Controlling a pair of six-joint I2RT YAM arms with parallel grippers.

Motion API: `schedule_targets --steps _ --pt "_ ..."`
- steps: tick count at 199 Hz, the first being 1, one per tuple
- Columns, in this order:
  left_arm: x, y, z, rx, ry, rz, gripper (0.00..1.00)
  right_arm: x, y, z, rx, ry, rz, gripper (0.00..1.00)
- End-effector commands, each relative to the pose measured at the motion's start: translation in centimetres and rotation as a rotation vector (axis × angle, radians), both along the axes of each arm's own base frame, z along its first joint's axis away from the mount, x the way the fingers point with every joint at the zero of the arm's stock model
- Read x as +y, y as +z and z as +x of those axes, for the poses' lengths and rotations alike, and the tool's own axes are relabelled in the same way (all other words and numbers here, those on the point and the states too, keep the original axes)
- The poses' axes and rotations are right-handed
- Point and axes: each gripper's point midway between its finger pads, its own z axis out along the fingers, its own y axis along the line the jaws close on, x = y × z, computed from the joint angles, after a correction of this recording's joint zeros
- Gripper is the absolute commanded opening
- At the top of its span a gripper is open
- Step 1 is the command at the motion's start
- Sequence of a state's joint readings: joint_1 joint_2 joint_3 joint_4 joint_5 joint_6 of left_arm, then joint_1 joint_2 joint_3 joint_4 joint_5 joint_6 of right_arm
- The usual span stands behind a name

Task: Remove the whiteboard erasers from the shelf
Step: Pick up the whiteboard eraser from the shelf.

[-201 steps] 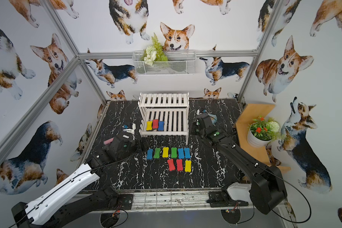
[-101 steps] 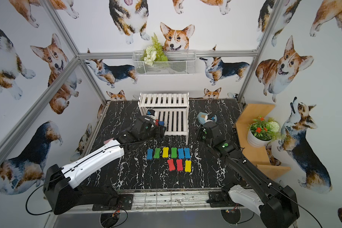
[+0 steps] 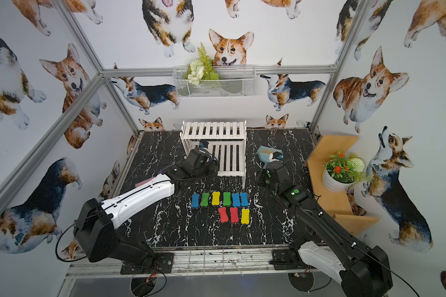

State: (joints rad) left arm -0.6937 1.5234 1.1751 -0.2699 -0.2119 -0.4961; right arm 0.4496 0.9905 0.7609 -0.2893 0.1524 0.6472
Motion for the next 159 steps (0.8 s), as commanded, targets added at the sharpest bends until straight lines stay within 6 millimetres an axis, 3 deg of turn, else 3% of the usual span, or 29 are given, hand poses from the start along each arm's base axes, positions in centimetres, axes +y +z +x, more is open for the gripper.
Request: schedule_targets --steps 1,75,159 --pt "0.1 -0.3 0.8 -0.012 0.011 0.028 0.56 -0.4 0.2 -0.1 -0.005 -0.02 0.0 0.39" --pt "-0.4 -2.8 1.3 0.039 -0.034 0.054 0.5 -0.8 1.0 -0.3 -0.026 -0.031 -0.001 0.39" --pt "-1.7 -1.9 1.4 0.029 -0.1 0.047 0.45 -0.6 0.9 -0.2 -0.021 -0.027 0.004 0.39"
